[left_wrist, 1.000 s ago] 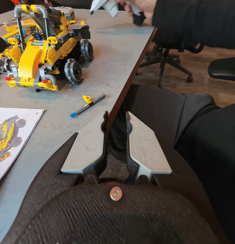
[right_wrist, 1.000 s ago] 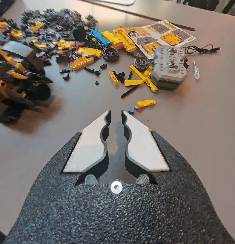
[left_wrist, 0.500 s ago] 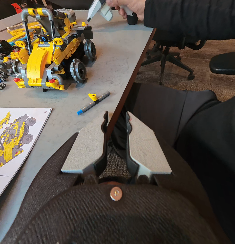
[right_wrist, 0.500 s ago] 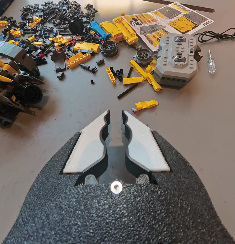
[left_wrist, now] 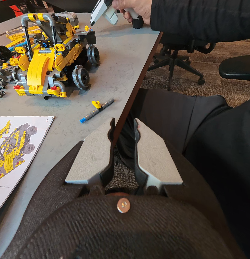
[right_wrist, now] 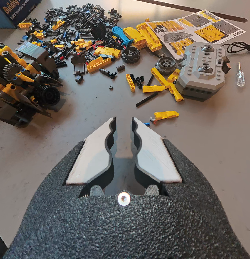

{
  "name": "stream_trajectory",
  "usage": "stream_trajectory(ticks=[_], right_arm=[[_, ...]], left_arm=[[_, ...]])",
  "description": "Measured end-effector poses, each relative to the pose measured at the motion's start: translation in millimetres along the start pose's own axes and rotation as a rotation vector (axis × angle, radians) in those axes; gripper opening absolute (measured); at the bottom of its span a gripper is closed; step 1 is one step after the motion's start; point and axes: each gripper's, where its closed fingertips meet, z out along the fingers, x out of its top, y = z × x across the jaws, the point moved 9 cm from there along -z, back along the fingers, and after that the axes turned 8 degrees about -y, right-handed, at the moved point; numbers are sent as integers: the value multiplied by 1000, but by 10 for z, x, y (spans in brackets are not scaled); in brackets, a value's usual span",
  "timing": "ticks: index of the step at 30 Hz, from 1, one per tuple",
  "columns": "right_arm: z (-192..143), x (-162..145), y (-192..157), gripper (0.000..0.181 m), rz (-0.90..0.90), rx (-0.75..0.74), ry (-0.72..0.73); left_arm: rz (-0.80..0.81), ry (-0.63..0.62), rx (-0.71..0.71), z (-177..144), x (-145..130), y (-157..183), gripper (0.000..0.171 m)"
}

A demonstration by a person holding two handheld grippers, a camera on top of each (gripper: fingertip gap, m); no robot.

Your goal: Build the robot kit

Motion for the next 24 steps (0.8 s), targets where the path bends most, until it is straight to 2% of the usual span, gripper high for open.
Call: stream_trajectory(ticks=[5,16,24], right_arm=[[-33,2,-27,20,-18,3,29],[-77,-34,-2,33,31,21,33],[-49,-36,-17,33,20,32,6]], left_arm=[[1,-14,-4,20,-10,17,22],[10,-22,2,21,-16,31,22],[14,-14,5,-2,-7,17,21]])
